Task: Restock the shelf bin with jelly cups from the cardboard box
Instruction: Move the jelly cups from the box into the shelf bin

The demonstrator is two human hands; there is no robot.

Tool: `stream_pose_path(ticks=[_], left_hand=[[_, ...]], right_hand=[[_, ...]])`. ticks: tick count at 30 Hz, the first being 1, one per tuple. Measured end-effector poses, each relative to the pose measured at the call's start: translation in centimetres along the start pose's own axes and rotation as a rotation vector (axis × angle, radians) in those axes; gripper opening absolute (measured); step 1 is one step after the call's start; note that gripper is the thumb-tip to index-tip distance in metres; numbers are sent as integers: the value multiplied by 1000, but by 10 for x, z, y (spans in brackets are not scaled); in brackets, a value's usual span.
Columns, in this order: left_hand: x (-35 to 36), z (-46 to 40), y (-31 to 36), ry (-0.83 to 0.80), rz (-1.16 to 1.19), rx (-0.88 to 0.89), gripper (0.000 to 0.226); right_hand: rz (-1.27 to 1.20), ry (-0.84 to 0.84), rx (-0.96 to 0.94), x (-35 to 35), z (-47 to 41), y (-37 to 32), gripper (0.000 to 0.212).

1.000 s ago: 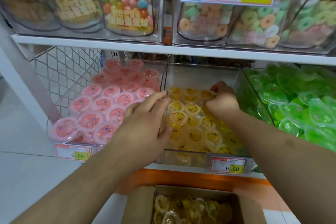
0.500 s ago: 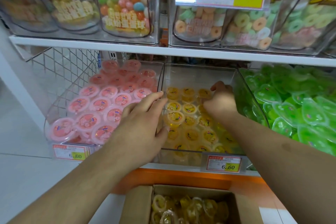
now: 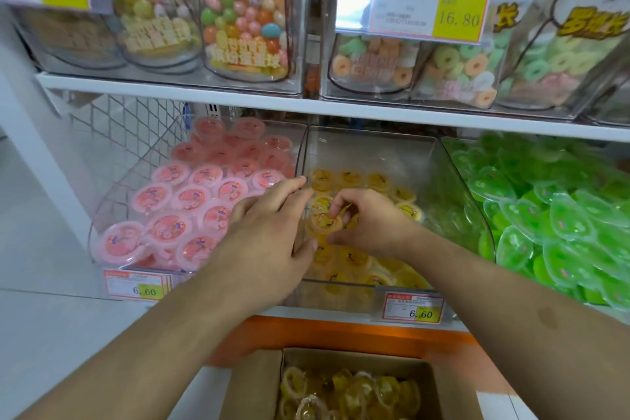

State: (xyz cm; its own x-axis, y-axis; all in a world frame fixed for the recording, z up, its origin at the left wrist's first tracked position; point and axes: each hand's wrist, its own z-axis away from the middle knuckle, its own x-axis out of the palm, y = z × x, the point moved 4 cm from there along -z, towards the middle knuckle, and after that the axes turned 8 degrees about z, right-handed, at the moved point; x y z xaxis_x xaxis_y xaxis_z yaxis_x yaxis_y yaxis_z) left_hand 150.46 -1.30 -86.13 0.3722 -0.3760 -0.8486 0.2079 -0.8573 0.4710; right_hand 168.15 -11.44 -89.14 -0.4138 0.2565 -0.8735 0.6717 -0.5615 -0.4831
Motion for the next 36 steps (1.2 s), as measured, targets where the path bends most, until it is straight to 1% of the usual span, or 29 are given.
stream_pose_path(ticks=[2, 6, 10, 15, 20, 26, 29, 32, 36], left_hand=[[1, -1, -1, 6, 3, 7, 70], [0, -1, -1, 13, 4, 15, 68], [-1, 0, 1, 23, 2, 15, 68], [-1, 1, 0, 27, 6, 18, 68], [-1, 1, 1, 13, 21, -20, 70], [-1, 0, -1, -8, 24, -39, 69], [-1, 0, -1, 1, 11, -24, 69], [-1, -1, -1, 13, 5, 9, 69], [-4, -2, 1, 8, 13, 36, 72]], right_hand=[[-25, 20, 15, 1, -7, 2, 34], [-35, 149, 52, 3, -25, 8, 35], [-36, 216, 100, 10, -40, 13, 35], [42, 296, 26, 12, -42, 5, 34], [19, 267, 42, 10, -38, 9, 30], [36, 274, 24, 9, -35, 7, 28], [70, 296, -1, 9, -35, 5, 29], [72, 279, -3, 8, -33, 5, 31], [55, 265, 13, -3, -16, 4, 41]])
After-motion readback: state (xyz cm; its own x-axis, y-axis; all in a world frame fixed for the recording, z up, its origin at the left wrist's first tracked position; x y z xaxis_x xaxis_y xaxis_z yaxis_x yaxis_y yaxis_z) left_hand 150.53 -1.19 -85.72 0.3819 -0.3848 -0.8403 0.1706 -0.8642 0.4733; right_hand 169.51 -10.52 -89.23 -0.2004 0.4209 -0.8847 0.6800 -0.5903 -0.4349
